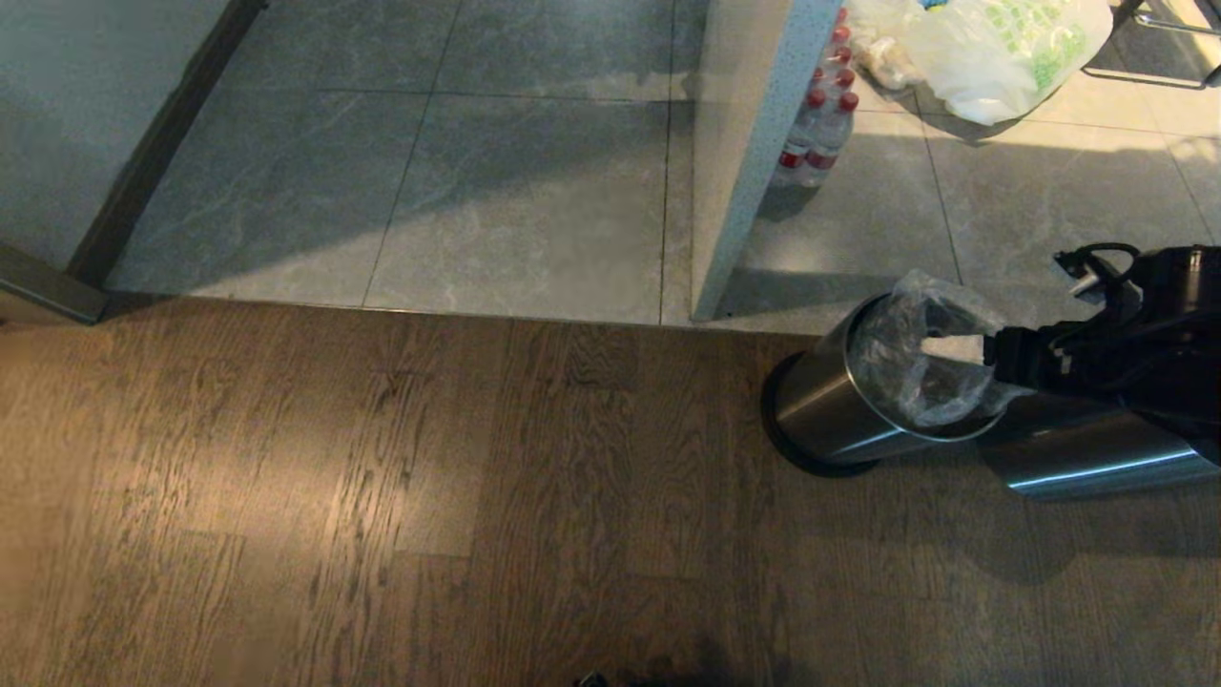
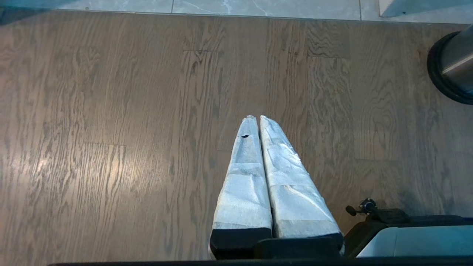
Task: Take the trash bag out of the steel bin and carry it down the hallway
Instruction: Pick up the trash bag
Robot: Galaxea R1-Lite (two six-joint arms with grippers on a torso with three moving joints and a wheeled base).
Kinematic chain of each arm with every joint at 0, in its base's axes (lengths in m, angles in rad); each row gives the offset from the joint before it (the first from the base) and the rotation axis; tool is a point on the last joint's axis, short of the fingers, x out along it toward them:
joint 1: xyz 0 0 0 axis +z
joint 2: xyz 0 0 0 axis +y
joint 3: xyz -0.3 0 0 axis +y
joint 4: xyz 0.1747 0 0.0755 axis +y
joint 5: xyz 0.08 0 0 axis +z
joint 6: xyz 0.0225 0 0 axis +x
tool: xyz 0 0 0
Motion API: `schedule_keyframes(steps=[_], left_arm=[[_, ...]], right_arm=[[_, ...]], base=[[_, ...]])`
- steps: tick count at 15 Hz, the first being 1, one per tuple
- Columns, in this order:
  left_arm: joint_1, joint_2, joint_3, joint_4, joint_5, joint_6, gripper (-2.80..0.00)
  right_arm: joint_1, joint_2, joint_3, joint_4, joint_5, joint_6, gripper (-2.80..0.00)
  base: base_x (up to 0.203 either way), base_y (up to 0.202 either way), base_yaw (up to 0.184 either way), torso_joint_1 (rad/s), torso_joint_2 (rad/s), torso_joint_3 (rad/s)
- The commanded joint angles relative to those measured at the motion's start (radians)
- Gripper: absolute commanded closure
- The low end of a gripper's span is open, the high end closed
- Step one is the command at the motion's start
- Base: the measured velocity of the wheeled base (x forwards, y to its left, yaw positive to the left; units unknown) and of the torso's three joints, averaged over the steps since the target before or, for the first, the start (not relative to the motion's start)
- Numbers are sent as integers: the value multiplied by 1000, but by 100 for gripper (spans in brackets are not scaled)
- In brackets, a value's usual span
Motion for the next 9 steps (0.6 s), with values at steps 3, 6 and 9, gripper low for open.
schedule_keyframes(steps=[3, 6, 9], left_arm=[[-1, 0, 0, 0, 0, 0, 0], [-1, 0, 0, 0, 0, 0, 0], [-1, 0, 0, 0, 0, 0, 0]], right_arm=[[8, 2, 4, 4, 2, 1, -280], [34, 11, -2, -1, 3, -5, -280], [37, 48, -14, -15, 1, -28, -280]], base=[[0, 0, 0, 0, 0, 0], [0, 0, 0, 0, 0, 0], [0, 0, 0, 0, 0, 0]])
